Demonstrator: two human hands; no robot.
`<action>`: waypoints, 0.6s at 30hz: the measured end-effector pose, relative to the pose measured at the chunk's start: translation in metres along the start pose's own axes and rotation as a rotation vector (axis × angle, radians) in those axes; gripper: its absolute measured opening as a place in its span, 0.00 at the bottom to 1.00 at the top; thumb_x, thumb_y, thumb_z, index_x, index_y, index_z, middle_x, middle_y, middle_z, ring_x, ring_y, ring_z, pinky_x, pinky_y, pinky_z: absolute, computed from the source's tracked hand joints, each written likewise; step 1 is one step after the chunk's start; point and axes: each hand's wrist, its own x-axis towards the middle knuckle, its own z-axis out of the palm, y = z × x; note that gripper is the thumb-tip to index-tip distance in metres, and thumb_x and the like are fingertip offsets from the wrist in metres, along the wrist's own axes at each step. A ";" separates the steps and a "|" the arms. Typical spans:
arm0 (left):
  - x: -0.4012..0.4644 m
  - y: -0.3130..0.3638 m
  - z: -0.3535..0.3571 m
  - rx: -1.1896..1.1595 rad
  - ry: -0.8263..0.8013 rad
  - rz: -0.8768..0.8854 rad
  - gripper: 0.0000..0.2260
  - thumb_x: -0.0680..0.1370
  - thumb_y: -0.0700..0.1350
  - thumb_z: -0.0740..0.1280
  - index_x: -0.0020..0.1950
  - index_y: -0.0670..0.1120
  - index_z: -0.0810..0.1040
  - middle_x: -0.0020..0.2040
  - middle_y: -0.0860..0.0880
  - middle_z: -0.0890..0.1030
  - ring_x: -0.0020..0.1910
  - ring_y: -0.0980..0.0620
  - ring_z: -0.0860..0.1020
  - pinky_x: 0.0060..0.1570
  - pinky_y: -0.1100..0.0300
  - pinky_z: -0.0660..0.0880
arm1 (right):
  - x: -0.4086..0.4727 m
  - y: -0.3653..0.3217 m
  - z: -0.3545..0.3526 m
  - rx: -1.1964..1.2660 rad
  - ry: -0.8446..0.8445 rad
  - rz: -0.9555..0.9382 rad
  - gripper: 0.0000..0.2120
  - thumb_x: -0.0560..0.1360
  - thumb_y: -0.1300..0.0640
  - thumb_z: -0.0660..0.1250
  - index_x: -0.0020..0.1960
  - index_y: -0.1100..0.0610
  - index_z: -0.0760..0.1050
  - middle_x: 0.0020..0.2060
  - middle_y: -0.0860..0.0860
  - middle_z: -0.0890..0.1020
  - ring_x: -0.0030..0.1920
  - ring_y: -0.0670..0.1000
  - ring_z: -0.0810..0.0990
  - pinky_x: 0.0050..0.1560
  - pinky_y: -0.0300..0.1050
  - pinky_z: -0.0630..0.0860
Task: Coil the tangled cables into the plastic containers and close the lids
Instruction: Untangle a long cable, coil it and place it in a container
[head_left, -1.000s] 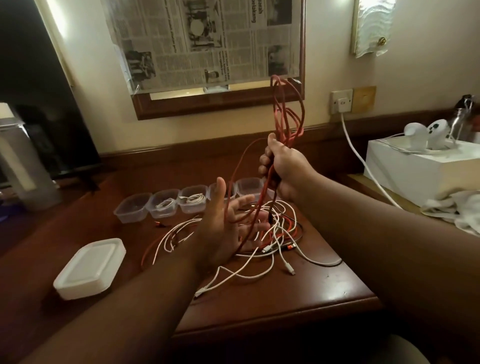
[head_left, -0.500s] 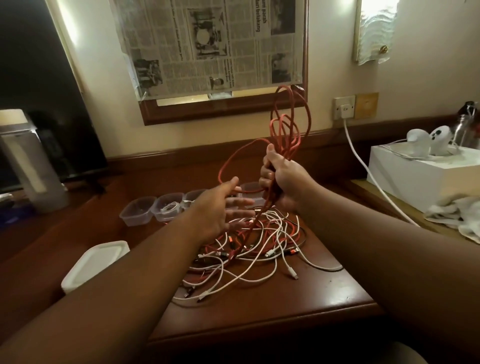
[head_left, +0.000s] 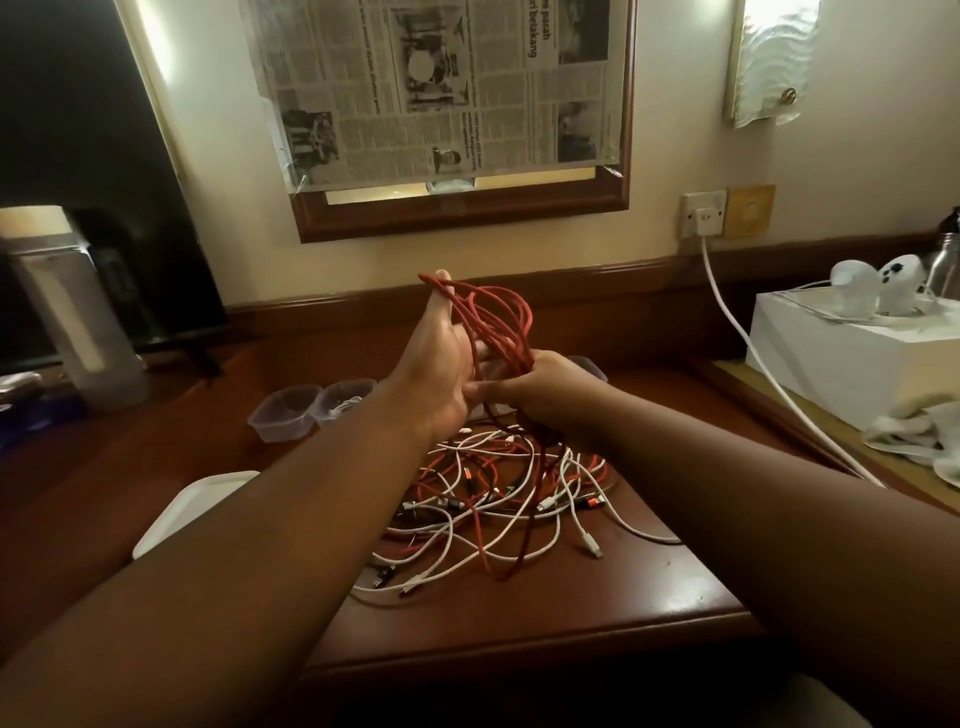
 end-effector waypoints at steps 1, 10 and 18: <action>0.001 0.002 -0.002 0.033 -0.004 -0.003 0.44 0.76 0.74 0.45 0.77 0.42 0.63 0.72 0.39 0.72 0.71 0.41 0.71 0.69 0.46 0.68 | 0.001 -0.001 -0.002 -0.059 -0.026 0.011 0.08 0.72 0.52 0.76 0.48 0.51 0.80 0.35 0.44 0.83 0.37 0.41 0.81 0.38 0.37 0.76; 0.001 -0.013 0.000 0.084 0.078 0.133 0.34 0.80 0.68 0.47 0.78 0.48 0.62 0.73 0.45 0.71 0.66 0.48 0.74 0.64 0.48 0.67 | 0.014 -0.007 -0.002 0.214 0.154 0.119 0.09 0.81 0.52 0.62 0.45 0.55 0.76 0.36 0.50 0.78 0.39 0.50 0.76 0.43 0.45 0.73; -0.027 -0.074 -0.014 0.591 -0.214 -0.008 0.12 0.80 0.54 0.64 0.58 0.48 0.76 0.39 0.46 0.82 0.34 0.49 0.79 0.38 0.56 0.74 | 0.026 -0.017 -0.043 0.685 0.406 -0.037 0.13 0.80 0.51 0.61 0.37 0.51 0.71 0.28 0.46 0.73 0.29 0.44 0.70 0.34 0.41 0.68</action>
